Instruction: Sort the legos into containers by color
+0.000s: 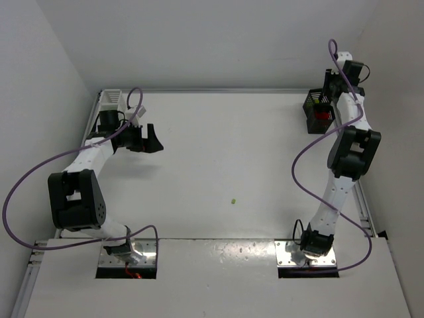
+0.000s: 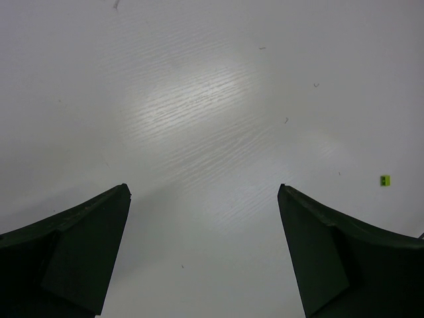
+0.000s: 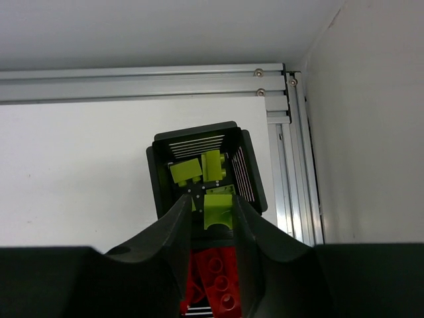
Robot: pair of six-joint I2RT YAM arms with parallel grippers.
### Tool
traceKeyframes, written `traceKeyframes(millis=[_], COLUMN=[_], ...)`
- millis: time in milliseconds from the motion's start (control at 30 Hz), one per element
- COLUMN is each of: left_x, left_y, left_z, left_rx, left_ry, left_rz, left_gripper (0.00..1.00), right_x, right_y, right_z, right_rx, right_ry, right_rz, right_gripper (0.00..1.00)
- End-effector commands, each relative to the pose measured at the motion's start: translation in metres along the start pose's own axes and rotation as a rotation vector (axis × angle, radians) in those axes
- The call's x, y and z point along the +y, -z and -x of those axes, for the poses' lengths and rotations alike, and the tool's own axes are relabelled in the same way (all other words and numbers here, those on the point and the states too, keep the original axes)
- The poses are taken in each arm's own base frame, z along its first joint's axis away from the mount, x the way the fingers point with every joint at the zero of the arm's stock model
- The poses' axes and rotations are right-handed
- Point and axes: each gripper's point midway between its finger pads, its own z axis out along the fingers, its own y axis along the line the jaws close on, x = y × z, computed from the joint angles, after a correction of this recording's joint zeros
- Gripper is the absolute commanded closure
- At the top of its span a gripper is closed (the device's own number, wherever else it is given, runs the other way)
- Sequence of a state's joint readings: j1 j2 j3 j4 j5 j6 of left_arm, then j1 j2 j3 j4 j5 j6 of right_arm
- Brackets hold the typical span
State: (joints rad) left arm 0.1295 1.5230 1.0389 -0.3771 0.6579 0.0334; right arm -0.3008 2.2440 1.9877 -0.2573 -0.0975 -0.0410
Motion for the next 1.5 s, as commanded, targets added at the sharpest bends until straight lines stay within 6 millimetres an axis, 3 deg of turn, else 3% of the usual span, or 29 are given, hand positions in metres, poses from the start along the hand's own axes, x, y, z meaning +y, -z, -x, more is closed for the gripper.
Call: traceKeyframes(millis=[0, 167, 367, 433, 467, 567, 600, 633, 667, 700, 733, 767, 833, 867, 933, 967, 1067, 1200, 1267, 1400, 1467], left_x=[-0.002, -0.002, -0.003, -0.004, -0.004, -0.005, -0.007, -0.006, -0.008, -0.008, -0.006, -0.011, -0.01, -0.009, -0.008, -0.01, -0.015, -0.016, -0.016, -0.013, -0.011], left_y=[0.003, 0.003, 0.005, 0.007, 0.007, 0.008, 0.01, 0.009, 0.011, 0.015, 0.014, 0.016, 0.016, 0.015, 0.013, 0.014, 0.01, 0.006, 0.006, 0.007, 0.007], left_z=[0.015, 0.015, 0.015, 0.014, 0.014, 0.011, 0.013, 0.01, 0.012, 0.015, 0.011, 0.014, 0.01, 0.007, 0.002, -0.001, -0.003, 0.0, 0.004, 0.004, 0.004], left_rx=[-0.026, -0.026, -0.026, -0.028, -0.028, -0.026, -0.035, -0.028, -0.036, -0.047, -0.039, -0.047, -0.039, -0.031, -0.021, -0.014, -0.007, -0.001, -0.008, -0.005, -0.004], left_ry=[-0.027, -0.027, -0.027, -0.037, -0.037, -0.037, -0.043, -0.047, -0.053, -0.073, -0.067, -0.094, -0.111, -0.12, -0.126, -0.131, -0.131, -0.126, -0.131, -0.131, -0.131], left_rz=[0.0, 0.0, 0.0, 0.0, 0.0, 0.0, 0.001, 0.0, 0.001, 0.012, 0.022, 0.017, 0.037, 0.036, 0.035, 0.025, -0.004, -0.012, -0.011, 0.011, 0.021], left_gripper=[0.0, 0.0, 0.0, 0.0, 0.0, 0.0, 0.0, 0.0, 0.0, 0.0, 0.0, 0.0, 0.0, 0.0, 0.0, 0.0, 0.0, 0.0, 0.0, 0.0, 0.0], right_x=[-0.005, 0.003, 0.007, 0.021, 0.034, 0.062, 0.07, 0.087, 0.096, 0.115, 0.12, 0.135, 0.174, 0.191, 0.212, 0.229, 0.262, 0.293, 0.301, 0.337, 0.348], right_y=[-0.001, -0.002, 0.001, 0.009, 0.011, 0.043, 0.049, 0.064, 0.092, 0.106, 0.119, 0.146, 0.184, 0.221, 0.251, 0.276, 0.308, 0.336, 0.337, 0.355, 0.353], right_z=[0.029, 0.031, 0.036, 0.028, 0.009, 0.017, -0.015, -0.012, 0.01, -0.008, -0.01, -0.007, -0.032, -0.039, -0.063, -0.08, -0.111, -0.16, -0.179, -0.225, -0.235], right_rx=[-0.087, -0.09, -0.104, -0.08, -0.027, -0.083, -0.043, -0.077, -0.149, -0.122, -0.131, -0.155, -0.164, -0.18, -0.188, -0.198, -0.243, -0.295, -0.326, -0.372, -0.379], right_ry=[-0.004, 0.001, 0.014, 0.033, 0.046, 0.155, 0.165, 0.197, 0.265, 0.281, 0.328, 0.364, 0.508, 0.562, 0.672, 0.799, 0.976, 1.251, 1.439, 1.734, 1.841], right_rz=[-0.011, 0.007, 0.034, 0.109, 0.155, 0.253, 0.282, 0.333, 0.358, 0.442, 0.48, 0.533, 0.72, 0.825, 0.939, 1.034, 1.183, 1.314, 1.346, 1.51, 1.523], right_gripper=[0.68, 0.62, 0.62, 0.66, 0.68, 0.7, 0.7, 0.7, 0.7, 0.7, 0.7, 0.7, 0.7, 0.7, 0.7, 0.7, 0.7, 0.7, 0.7, 0.7, 0.7])
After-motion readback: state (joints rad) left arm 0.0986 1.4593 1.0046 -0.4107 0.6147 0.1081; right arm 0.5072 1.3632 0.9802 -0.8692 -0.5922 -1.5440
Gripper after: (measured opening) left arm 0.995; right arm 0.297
